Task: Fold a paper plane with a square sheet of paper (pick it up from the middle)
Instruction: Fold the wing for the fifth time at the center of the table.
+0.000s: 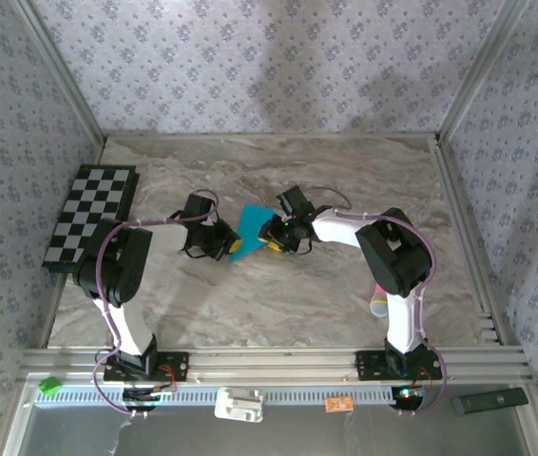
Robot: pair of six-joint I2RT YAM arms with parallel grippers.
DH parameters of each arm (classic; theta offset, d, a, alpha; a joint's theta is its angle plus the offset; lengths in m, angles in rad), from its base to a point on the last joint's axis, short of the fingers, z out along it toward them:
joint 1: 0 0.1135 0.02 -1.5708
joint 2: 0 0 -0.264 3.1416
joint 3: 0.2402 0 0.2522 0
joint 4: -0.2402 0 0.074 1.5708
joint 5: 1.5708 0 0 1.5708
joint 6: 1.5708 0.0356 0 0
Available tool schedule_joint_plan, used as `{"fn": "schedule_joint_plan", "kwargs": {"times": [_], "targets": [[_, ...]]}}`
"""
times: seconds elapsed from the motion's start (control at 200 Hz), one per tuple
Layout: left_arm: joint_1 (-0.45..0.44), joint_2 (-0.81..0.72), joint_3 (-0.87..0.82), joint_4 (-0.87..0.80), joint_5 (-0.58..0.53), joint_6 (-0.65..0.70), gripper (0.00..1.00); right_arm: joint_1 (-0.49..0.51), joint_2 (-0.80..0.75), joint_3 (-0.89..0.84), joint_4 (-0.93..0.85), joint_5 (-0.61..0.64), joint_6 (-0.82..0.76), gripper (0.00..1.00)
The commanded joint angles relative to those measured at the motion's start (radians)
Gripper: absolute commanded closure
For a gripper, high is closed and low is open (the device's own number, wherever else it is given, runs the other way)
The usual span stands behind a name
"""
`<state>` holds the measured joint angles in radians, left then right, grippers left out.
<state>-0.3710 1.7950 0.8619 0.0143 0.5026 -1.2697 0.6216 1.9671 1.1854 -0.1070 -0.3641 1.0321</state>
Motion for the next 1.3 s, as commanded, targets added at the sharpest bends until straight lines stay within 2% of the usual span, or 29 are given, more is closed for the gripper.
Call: {"fn": "schedule_joint_plan", "kwargs": {"times": [0.0, 0.42, 0.71, 1.015, 1.294], "targets": [[0.01, 0.014, -0.028, -0.042, -0.026, -0.013, 0.91, 0.0, 0.015, -0.002, 0.002, -0.028, 0.009, 0.64], [0.011, 0.021, -0.04, -0.002, 0.002, -0.04, 0.9, -0.001, 0.019, -0.006, 0.055, -0.058, 0.018, 0.64], [0.017, 0.02, -0.053, 0.018, 0.008, -0.054, 0.9, -0.01, 0.0, -0.07, 0.199, -0.076, 0.066, 0.64], [0.018, 0.02, -0.057, 0.024, 0.008, -0.056, 0.9, -0.022, 0.016, -0.102, 0.329, -0.034, 0.121, 0.75], [0.02, 0.02, -0.05, 0.027, 0.015, -0.053, 0.89, -0.024, 0.041, -0.08, 0.3, -0.04, 0.127, 0.82]]}}
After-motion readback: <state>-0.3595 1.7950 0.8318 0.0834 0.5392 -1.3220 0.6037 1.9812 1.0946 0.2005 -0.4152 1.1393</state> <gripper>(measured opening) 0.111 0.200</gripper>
